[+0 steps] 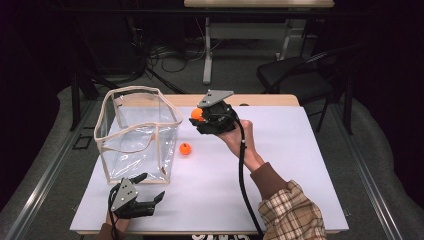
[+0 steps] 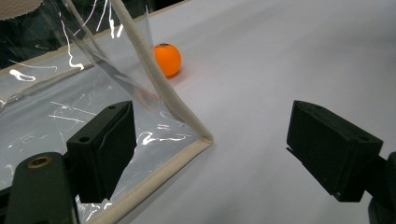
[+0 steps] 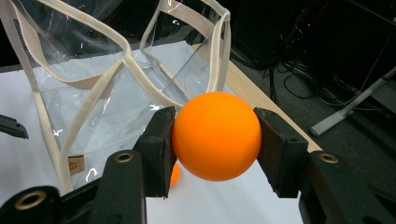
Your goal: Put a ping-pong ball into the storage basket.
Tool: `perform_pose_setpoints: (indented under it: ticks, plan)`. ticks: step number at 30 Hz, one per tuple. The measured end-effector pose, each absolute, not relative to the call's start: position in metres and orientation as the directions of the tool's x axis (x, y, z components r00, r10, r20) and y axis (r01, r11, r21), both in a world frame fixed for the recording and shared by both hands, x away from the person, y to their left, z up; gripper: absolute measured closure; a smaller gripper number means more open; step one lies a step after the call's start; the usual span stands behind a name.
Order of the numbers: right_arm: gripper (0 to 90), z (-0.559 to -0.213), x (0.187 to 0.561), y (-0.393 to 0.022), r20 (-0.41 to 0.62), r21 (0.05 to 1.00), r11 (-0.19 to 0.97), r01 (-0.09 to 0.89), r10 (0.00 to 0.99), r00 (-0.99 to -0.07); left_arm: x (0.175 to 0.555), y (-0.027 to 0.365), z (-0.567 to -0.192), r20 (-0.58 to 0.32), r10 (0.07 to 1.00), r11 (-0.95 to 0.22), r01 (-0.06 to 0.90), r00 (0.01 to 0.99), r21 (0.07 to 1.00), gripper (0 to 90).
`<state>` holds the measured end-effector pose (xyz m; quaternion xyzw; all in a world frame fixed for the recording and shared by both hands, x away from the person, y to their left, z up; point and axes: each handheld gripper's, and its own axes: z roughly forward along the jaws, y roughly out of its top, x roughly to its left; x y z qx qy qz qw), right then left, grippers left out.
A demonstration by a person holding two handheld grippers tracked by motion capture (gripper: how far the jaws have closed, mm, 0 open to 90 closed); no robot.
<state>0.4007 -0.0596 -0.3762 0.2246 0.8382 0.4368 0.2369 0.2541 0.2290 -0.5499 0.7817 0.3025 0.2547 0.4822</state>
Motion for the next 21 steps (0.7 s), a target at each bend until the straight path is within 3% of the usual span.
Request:
perform_pose_setpoints:
  ticks: [21]
  plan:
    - [50.6,-0.37,0.409,-0.038,-0.202,0.832,0.53,0.162,0.562,-0.802,0.254,0.229,-0.55,0.106,0.718,-0.352,0.227,0.688,0.908,15.8]
